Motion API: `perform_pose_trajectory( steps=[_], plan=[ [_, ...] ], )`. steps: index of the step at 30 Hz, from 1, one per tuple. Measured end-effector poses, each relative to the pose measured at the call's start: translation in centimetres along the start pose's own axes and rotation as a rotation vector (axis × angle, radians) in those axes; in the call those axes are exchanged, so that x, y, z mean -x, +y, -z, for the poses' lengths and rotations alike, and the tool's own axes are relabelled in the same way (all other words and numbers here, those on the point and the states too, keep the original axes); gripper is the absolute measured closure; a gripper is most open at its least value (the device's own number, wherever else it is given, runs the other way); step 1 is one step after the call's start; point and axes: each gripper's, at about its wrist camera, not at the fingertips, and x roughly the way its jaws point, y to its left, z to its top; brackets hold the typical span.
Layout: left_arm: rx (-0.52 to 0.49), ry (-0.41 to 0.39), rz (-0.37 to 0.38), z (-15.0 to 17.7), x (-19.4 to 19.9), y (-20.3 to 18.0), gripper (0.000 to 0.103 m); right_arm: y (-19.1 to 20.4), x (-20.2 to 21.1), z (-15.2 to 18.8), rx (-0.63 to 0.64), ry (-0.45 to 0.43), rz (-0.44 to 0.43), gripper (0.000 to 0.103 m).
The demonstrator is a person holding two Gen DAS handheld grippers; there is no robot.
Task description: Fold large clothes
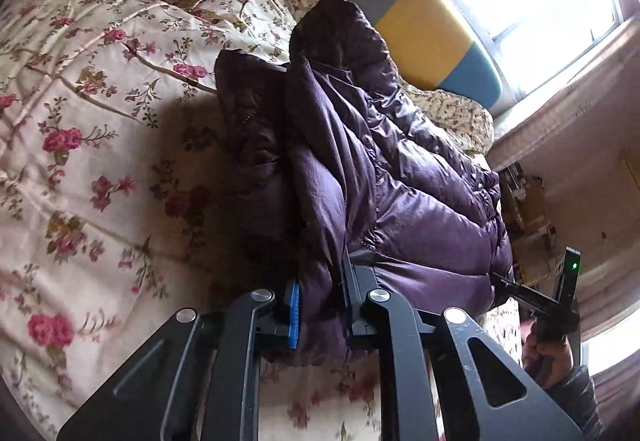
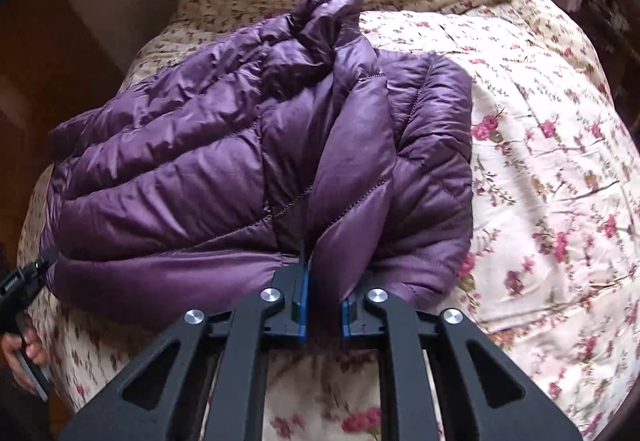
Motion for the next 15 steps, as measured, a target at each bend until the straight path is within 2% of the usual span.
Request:
perform_pose_trajectory(
  steps=[4,8,15],
  plan=[
    [-0.033,0.020,-0.002,2.0,1.8,-0.2,0.088,1.1,2.2,3.2,0.099,0.029,0.025,0.094],
    [-0.061,0.041,-0.005,5.2,4.1,0.0,0.088,1.9,4.8,8.0,0.175,0.048,0.039,0.094],
    [-0.068,0.051,0.010,11.8,9.0,0.6,0.088,2.8,8.3,16.6,0.203,0.046,0.064,0.094]
  ],
)
